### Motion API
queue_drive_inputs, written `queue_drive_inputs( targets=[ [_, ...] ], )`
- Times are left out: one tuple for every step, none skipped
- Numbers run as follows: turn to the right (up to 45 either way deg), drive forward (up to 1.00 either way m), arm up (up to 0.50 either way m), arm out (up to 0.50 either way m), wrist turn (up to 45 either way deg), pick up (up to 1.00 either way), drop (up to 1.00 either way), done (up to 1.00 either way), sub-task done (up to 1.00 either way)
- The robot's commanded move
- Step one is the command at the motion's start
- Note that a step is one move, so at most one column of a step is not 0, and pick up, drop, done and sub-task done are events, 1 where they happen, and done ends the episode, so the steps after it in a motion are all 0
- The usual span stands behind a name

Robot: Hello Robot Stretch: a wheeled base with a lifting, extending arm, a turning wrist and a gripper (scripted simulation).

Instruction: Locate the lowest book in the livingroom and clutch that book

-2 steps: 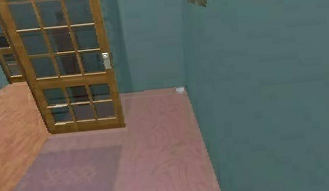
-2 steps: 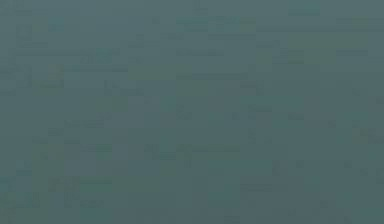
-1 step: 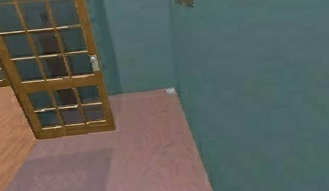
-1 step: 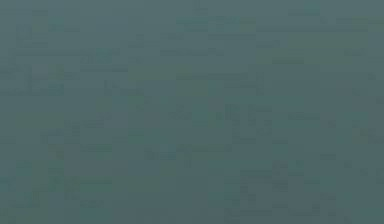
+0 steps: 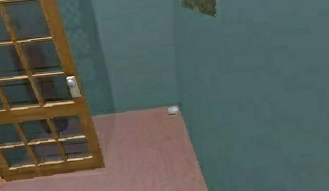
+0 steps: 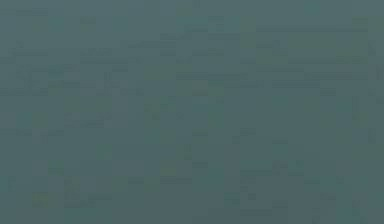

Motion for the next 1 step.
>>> queue_drive_inputs(
  targets=[
    [-45.0, 0.00, 0.00, 0.00, 0.0, 0.00, 0.00, 0.00, 0.00]
  ],
)
